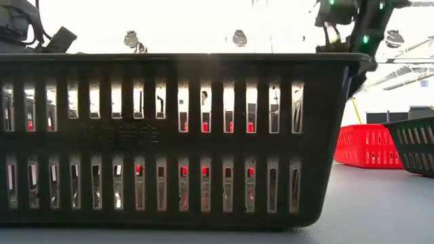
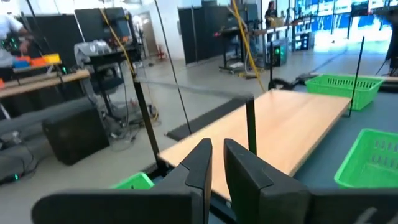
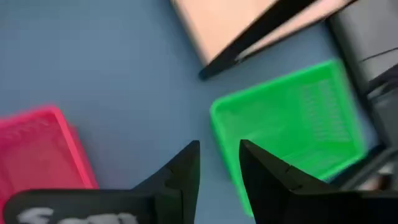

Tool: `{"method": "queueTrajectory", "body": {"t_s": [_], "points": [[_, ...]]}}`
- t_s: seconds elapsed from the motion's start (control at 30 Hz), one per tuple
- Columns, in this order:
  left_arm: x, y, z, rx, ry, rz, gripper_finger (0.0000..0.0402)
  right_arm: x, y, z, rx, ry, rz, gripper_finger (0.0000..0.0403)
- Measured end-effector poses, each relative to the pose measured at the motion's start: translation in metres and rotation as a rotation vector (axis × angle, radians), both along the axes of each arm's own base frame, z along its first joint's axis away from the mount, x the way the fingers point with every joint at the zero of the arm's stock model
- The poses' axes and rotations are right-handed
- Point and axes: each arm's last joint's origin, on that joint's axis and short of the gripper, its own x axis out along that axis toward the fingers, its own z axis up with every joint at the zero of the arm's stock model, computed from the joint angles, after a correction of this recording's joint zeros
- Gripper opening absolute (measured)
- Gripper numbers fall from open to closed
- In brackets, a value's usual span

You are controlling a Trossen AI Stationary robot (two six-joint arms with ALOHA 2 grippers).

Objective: Stack baskets on shelf by color
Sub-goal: Put the top right green bin on the shelf

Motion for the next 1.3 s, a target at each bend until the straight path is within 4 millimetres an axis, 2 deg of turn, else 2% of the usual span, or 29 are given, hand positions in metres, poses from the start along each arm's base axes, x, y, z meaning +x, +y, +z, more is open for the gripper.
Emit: {"method": "queueTrajectory", "body": {"t_s": [0.13,0.33,0.5,0.7,1.0,1.13,1.3], "points": [[0.0,0.0,0.004,0.051,-0.001,0.001,0.0047,-0.003,-0.004,-0.028,0.024,0.01,0.032,0.0105],[0.0,0.0,0.007,0.089,0.002,0.004,0.0047,0.0,-0.013,-0.026,-0.022,0.002,0.029,0.0105],[0.0,0.0,0.006,0.09,0.016,0.003,0.0047,0.0,-0.02,-0.035,-0.016,0.063,0.048,0.0106],[0.0,0.0,0.006,0.123,0.051,0.005,0.0047,0.005,-0.03,-0.046,0.014,0.136,0.151,0.0106],[0.0,0.0,0.006,0.129,0.057,0.005,0.0047,0.009,-0.046,-0.06,0.029,0.189,0.139,0.0104],[0.0,0.0,0.006,0.147,0.072,0.011,0.0047,0.008,-0.047,-0.061,0.036,0.196,0.129,0.0082],[-0.001,0.0,0.008,0.186,0.096,0.021,0.0047,0.008,-0.047,-0.061,0.038,0.198,0.128,0.0017]]}}
